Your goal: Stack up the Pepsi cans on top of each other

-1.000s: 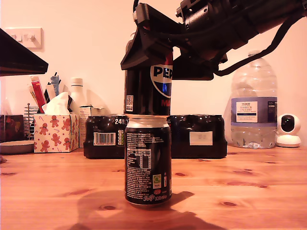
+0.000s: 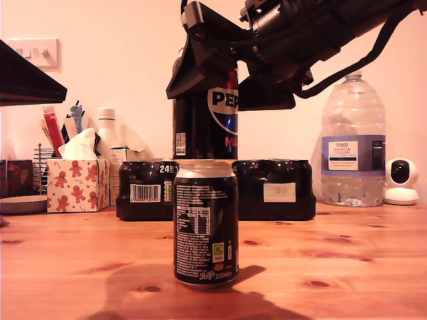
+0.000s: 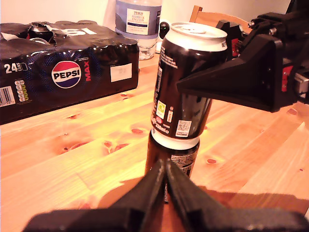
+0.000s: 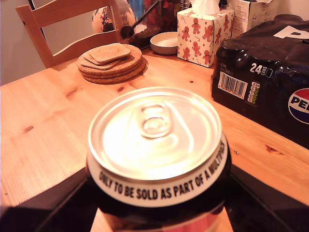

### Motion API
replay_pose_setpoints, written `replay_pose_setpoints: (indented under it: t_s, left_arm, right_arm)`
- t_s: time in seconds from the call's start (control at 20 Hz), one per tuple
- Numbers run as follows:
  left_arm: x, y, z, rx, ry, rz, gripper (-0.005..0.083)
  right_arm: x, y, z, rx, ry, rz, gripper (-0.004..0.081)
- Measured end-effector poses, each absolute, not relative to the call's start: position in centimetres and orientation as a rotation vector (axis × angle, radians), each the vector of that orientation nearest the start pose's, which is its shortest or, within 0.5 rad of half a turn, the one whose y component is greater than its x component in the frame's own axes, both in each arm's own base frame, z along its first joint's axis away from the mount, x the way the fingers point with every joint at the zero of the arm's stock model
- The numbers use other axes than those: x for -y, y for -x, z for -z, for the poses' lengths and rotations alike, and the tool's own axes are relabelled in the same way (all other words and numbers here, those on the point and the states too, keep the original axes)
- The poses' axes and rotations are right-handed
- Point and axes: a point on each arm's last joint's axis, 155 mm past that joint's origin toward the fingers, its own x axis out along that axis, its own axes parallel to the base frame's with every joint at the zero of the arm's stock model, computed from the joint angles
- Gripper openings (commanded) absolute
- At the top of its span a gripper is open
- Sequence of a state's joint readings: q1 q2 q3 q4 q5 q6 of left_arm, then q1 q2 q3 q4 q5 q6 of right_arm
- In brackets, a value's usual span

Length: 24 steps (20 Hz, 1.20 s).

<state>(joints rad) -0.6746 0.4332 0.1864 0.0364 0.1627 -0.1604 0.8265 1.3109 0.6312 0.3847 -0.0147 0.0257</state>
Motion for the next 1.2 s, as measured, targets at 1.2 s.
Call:
replay_pose_setpoints:
  t_s: [1.2]
  left_arm:
    - [19.5, -19.6, -15.3, -0.305, 0.087, 0.812, -0.0024]
  right_arm:
    - [-31.8, -28.9, -20.3, -0.287, 0.065, -0.829, 0.0792]
